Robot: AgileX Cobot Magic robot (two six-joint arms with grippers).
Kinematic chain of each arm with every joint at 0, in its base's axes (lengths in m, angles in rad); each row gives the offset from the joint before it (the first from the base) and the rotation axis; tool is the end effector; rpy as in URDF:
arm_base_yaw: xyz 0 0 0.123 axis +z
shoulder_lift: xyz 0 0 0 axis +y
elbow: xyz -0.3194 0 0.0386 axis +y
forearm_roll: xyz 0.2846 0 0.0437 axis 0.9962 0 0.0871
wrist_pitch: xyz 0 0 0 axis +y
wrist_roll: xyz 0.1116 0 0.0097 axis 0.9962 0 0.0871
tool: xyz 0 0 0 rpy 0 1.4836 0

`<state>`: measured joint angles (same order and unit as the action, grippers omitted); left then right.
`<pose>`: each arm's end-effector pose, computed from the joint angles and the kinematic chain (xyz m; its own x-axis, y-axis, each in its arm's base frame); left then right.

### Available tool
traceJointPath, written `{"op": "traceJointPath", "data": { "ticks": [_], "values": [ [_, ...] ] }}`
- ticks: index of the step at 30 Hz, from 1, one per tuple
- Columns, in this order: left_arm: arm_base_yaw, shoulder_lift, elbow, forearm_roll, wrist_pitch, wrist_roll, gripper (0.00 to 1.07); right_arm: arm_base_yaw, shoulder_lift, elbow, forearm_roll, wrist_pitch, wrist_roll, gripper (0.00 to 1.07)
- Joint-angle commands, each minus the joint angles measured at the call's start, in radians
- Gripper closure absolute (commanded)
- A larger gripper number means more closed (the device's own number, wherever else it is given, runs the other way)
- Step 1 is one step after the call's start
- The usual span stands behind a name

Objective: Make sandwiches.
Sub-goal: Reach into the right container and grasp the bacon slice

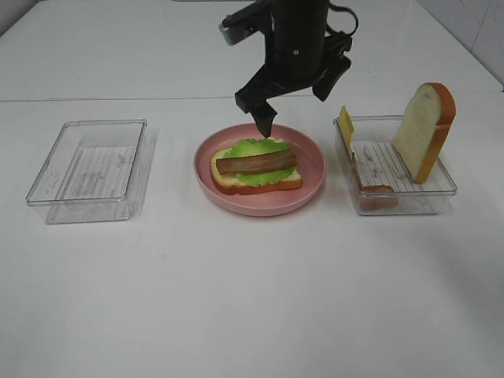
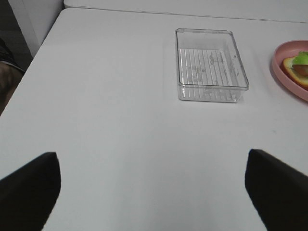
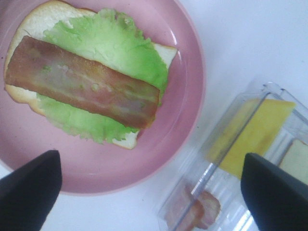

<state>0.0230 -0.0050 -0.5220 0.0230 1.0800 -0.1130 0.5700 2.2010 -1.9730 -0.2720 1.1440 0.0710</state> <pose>0.0044 0.0024 0.2906 -0.4424 -0.1122 -0.8898 -0.0867 0.9929 -0.0821 0.4682 0.2676 0.2328 -0.7831 -0.5526 -0.2852 -0.4972 0.8319 -0.2464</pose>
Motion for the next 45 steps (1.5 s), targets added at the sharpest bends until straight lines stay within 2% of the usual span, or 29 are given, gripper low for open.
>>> {"op": "traceJointPath", "data": {
  "ticks": [1,11,19,23,31,45],
  "values": [
    [0.001,-0.01,-0.001,-0.004,-0.009,0.003,0.1,-0.003,-0.052,-0.008,-0.006,0.043,-0.019,0.08],
    [0.001,-0.01,-0.001,-0.004,-0.009,0.003,0.1,-0.027,-0.142,-0.004,-0.015,0.188,-0.015,0.08],
    [0.001,-0.008,-0.001,-0.003,-0.009,0.003,0.1,-0.127,-0.17,0.071,0.103,0.188,-0.018,0.08],
    [0.001,-0.001,-0.001,-0.003,-0.009,0.003,0.1,-0.165,-0.17,0.126,0.116,0.188,-0.02,0.08],
    [0.001,-0.001,-0.001,-0.004,-0.009,0.003,0.1,-0.176,-0.17,0.214,0.132,0.149,-0.019,0.08],
    [0.001,-0.001,-0.001,-0.004,-0.009,0.003,0.1,-0.177,-0.115,0.231,0.133,0.124,0.007,0.08]
  ]
}}
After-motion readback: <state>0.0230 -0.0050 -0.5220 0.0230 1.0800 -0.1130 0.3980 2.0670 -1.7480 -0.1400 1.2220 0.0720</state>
